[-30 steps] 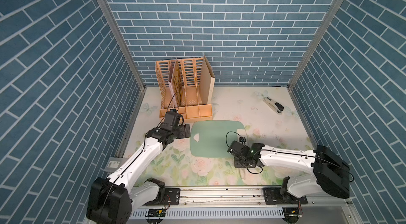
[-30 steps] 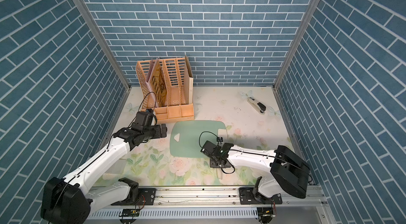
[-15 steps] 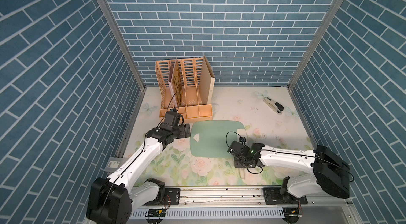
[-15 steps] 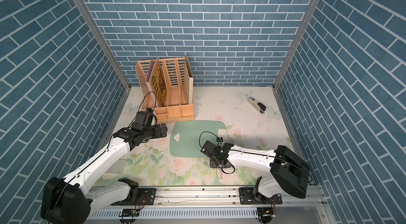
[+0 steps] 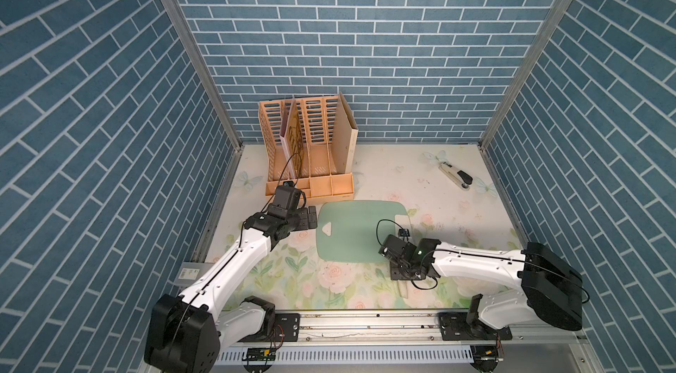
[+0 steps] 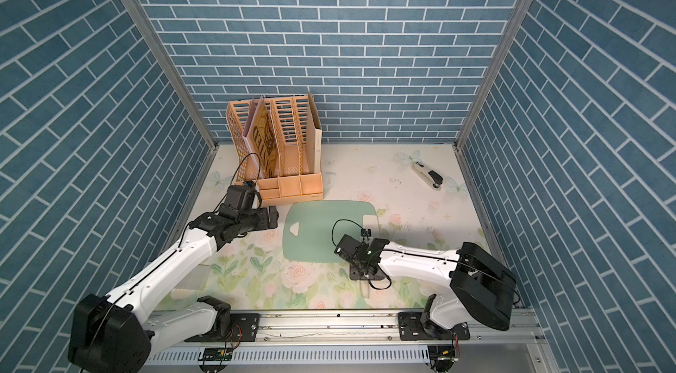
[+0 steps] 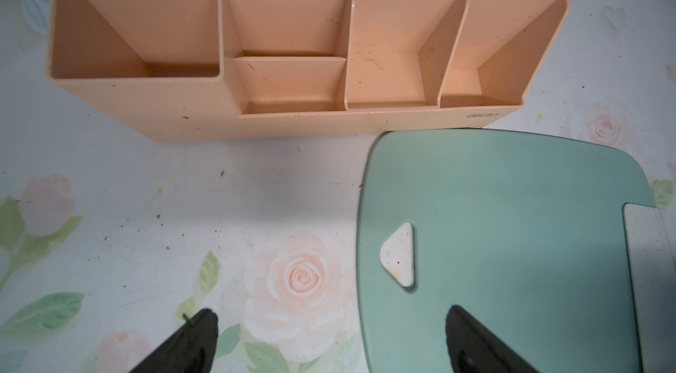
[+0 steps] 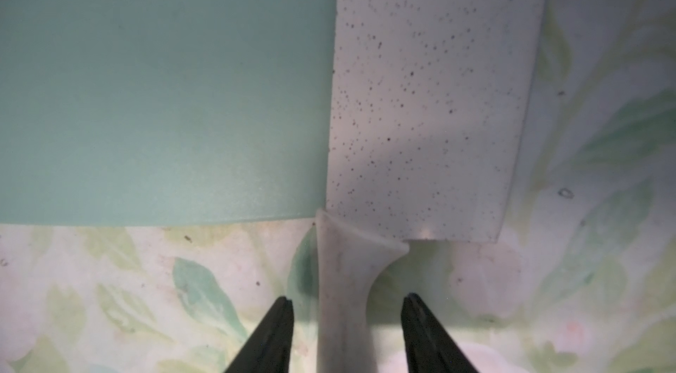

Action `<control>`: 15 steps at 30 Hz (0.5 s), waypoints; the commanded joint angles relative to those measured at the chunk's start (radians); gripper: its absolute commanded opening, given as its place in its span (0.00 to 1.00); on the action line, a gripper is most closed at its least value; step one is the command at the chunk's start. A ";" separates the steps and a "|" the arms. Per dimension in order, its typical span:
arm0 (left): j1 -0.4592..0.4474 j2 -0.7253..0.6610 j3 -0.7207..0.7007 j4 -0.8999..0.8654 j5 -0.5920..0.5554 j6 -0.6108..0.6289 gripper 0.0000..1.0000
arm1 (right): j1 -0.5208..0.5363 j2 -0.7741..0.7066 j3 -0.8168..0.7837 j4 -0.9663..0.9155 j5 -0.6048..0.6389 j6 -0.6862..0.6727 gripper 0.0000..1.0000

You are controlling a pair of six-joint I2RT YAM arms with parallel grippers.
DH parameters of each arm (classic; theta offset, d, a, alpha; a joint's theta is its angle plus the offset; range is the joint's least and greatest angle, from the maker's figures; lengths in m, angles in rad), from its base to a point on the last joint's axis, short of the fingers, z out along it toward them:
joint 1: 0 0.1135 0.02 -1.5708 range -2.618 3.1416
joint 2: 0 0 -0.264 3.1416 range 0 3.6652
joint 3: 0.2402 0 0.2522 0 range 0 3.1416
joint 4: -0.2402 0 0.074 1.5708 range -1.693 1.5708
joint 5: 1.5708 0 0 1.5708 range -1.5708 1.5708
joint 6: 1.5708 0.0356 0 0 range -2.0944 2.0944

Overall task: Align the knife with the edge of the cutting board
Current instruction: Place the knife at the edge of the cutting board.

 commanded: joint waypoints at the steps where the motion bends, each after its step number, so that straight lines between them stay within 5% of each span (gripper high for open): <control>1: 0.006 0.005 -0.013 0.001 -0.007 0.002 1.00 | -0.002 -0.029 -0.010 -0.023 0.007 -0.003 0.56; 12: 0.006 -0.005 -0.014 0.002 -0.012 0.002 1.00 | -0.002 -0.142 0.121 -0.155 0.061 -0.038 0.60; 15: 0.006 -0.023 -0.010 0.001 -0.030 -0.004 1.00 | -0.004 -0.211 0.240 -0.232 0.240 -0.089 0.82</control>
